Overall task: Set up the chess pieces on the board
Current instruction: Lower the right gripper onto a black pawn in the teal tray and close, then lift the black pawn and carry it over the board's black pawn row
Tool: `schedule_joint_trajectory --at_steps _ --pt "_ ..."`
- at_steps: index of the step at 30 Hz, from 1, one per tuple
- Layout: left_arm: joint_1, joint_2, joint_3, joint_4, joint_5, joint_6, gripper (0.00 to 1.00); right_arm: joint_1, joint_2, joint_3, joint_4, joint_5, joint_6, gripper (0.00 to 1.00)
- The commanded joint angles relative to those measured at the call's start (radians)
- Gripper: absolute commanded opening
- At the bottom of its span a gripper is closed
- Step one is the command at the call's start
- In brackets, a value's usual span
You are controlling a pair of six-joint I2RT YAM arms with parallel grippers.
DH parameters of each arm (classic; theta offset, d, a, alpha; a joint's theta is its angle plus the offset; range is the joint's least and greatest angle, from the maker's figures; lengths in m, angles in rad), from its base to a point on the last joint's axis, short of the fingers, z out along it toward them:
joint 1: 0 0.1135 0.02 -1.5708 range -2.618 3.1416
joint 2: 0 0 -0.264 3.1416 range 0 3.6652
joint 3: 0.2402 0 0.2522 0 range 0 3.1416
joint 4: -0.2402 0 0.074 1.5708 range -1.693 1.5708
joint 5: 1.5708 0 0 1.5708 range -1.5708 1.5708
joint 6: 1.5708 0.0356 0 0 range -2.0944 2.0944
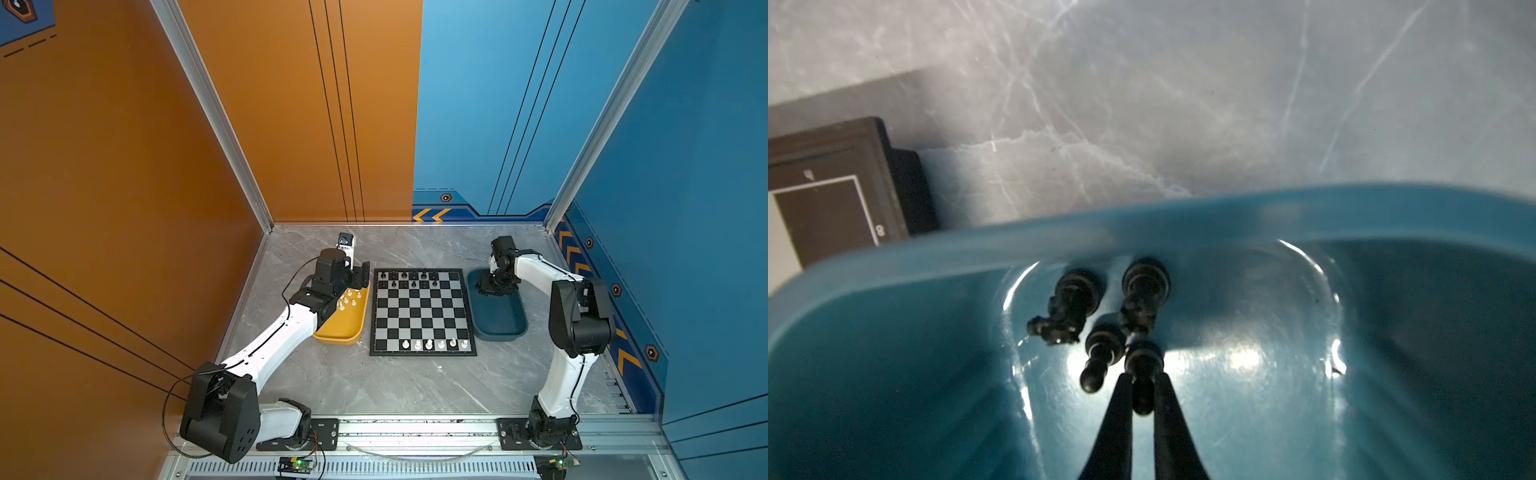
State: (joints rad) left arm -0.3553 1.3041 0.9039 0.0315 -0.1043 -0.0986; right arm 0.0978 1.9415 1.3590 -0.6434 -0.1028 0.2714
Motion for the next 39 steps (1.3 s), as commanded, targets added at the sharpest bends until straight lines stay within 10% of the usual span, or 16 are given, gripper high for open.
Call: schedule_joint_trajectory --at_steps 1,22,39 --pt "-0.010 0.007 0.027 -0.013 -0.014 0.006 0.82 -0.004 0.016 0.027 -0.027 -0.002 0.012 0.05" --pt "-0.012 -0.042 -0.017 -0.004 -0.016 0.016 0.83 0.181 -0.161 0.213 -0.302 0.222 -0.052 0.00" --pt "-0.011 -0.062 -0.040 0.007 -0.026 0.024 0.83 0.327 0.140 0.476 -0.328 0.148 -0.043 0.00"
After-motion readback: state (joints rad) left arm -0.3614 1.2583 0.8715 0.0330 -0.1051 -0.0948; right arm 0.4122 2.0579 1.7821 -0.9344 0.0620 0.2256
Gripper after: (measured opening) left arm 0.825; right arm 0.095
